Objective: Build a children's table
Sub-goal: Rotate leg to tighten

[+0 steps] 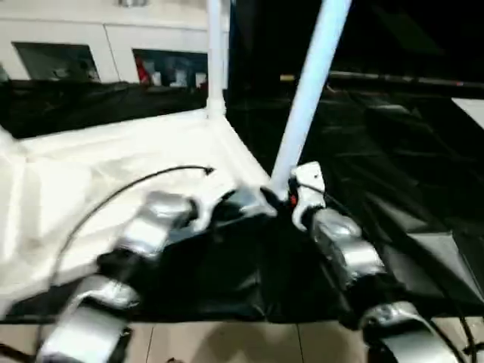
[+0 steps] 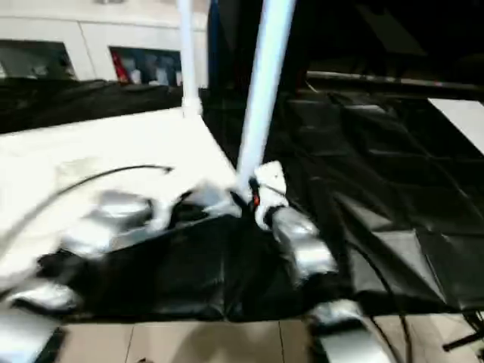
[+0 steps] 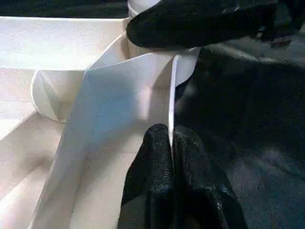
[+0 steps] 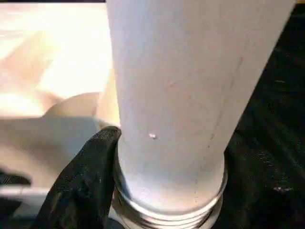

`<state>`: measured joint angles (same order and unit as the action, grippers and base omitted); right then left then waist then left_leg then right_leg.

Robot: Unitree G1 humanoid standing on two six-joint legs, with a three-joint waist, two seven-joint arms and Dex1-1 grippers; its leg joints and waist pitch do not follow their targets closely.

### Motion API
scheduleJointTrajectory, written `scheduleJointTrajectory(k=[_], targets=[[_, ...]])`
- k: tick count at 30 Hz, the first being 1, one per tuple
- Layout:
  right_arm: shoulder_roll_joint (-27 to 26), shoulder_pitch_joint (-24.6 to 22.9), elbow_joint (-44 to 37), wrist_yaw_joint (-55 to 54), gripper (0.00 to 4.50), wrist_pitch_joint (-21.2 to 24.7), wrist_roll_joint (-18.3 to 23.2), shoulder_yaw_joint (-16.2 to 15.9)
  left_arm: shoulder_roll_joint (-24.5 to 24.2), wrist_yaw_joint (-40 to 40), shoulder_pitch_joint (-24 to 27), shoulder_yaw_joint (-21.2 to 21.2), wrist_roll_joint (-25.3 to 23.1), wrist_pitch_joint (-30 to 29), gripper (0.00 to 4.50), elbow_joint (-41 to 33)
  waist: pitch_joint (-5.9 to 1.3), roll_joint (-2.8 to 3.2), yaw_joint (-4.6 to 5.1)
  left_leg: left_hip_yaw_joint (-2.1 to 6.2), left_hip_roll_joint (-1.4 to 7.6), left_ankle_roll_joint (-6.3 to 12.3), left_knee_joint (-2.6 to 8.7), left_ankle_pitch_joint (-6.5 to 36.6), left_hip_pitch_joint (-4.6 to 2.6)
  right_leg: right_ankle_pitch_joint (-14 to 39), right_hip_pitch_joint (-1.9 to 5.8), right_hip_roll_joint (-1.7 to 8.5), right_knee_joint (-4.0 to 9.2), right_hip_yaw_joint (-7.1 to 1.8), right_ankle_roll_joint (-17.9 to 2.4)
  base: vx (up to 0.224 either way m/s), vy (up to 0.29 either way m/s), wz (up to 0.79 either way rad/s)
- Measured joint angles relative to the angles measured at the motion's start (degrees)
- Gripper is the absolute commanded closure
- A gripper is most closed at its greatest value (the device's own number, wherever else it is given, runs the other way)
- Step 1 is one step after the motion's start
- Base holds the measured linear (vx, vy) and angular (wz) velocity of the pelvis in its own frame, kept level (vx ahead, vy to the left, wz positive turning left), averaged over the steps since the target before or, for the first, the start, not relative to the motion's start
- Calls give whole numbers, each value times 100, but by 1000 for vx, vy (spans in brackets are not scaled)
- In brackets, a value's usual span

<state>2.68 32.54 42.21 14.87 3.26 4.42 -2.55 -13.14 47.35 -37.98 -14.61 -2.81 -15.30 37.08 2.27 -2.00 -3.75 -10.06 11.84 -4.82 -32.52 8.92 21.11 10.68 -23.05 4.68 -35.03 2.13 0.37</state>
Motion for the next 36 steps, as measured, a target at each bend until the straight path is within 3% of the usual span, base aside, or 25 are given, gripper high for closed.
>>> scheduleJointTrajectory(k=[4,5,11,15,19,25,28,36], targets=[[-138,83,214,-121,178,-170,-36,99,104,-95,-57,-4,-50,31,450,88,0,1,-6,0,0,0,1,0,3,0,0,1,2,4,1,0,0,0],[-150,100,248,-96,122,-212,-27,109,99,-87,-57,-5,-73,49,450,91,0,0,-5,1,1,0,0,0,3,0,0,1,2,4,1,0,0,0],[-4,117,399,419,67,-274,23,74,-103,78,-27,18,-73,136,450,60,5,-8,47,3,4,0,0,-1,5,-2,-4,-1,0,8,2,0,0,0],[443,70,181,1611,67,-183,102,-95,-467,610,174,20,71,256,450,-223,9,-14,72,4,13,0,14,0,8,1,-11,-15,2,12,4,0,0,0],[929,-195,-420,2887,67,-77,232,-488,-925,1528,499,-12,298,314,450,-700,11,-13,23,-2,18,0,32,0,12,18,-18,-22,2,22,2,0,0,0],[1386,-454,-1066,4023,67,165,356,-806,-1262,2234,711,-141,520,116,450,-1136,28,-44,-33,-3,10,2,15,2,24,16,-17,-12,5,15,-2,0,0,0],[1512,-543,-1250,4320,67,251,394,-906,-1323,2405,791,-147,548,46,450,-1265,30,-47,-62,-2,11,1,14,1,18,15,-15,-13,0,16,-2,0,0,0],[1531,-560,-1293,4439,144,290,374,-987,-1321,2431,812,-158,544,13,450,-1311,32,-51,-111,-3,12,0,15,1,10,14,-11,-13,-1,14,-2,0,0,0]])
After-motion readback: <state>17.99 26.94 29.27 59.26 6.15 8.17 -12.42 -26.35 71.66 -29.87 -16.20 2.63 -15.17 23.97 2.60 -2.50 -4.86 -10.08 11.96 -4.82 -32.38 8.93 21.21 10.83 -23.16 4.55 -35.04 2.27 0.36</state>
